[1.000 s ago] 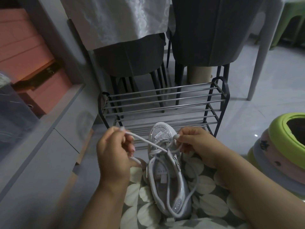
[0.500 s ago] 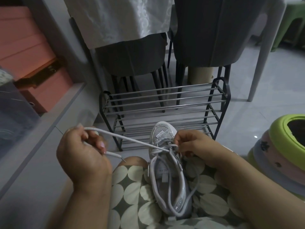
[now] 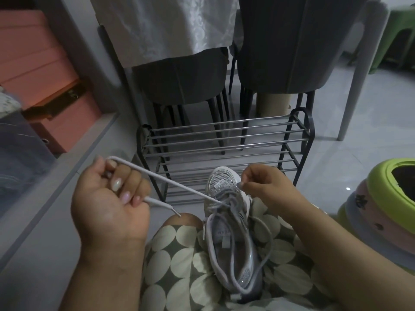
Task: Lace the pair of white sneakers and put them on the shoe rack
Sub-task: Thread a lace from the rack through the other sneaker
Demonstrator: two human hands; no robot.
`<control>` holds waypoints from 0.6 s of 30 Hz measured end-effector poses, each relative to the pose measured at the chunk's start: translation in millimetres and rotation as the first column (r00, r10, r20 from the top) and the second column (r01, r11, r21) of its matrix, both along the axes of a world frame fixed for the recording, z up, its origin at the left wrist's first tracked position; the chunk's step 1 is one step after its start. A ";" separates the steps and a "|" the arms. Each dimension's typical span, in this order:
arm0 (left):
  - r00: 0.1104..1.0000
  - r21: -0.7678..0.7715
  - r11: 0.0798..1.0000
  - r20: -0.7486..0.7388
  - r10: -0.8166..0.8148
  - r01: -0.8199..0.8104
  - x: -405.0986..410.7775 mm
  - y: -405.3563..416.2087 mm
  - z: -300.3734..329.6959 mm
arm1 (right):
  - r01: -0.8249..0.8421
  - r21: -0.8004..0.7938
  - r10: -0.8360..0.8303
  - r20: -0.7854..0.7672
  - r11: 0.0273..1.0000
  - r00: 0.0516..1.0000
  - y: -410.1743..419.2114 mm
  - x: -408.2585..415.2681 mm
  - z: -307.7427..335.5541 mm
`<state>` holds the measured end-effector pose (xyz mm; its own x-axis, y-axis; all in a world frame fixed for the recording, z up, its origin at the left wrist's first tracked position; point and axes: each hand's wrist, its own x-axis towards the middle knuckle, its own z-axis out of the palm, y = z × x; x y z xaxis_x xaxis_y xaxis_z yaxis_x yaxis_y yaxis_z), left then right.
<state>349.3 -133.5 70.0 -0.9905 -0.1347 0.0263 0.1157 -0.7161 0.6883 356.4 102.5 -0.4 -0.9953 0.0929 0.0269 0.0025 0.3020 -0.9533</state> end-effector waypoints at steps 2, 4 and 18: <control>0.998 -0.018 0.998 -0.044 -0.053 0.052 1.9 8.1 -1.3 | -0.047 -0.007 0.046 -0.026 0.999 0.999 -8.2 2.4 8.8; 0.992 -0.025 0.994 -0.057 -0.109 0.107 2.8 17.3 -3.4 | -0.165 0.031 0.166 -0.027 0.986 0.986 -20.8 7.1 19.5; 0.976 -0.057 0.975 0.051 -0.211 0.214 -5.1 28.3 -26.2 | -0.300 0.361 0.351 -0.083 0.883 0.933 -54.8 9.3 28.5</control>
<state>344.2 -105.1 43.8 -0.9967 0.0792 -0.0163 -0.0658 -0.6768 0.7332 365.7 47.7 28.1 -0.9509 -0.2755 0.1412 -0.2789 0.5645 -0.7769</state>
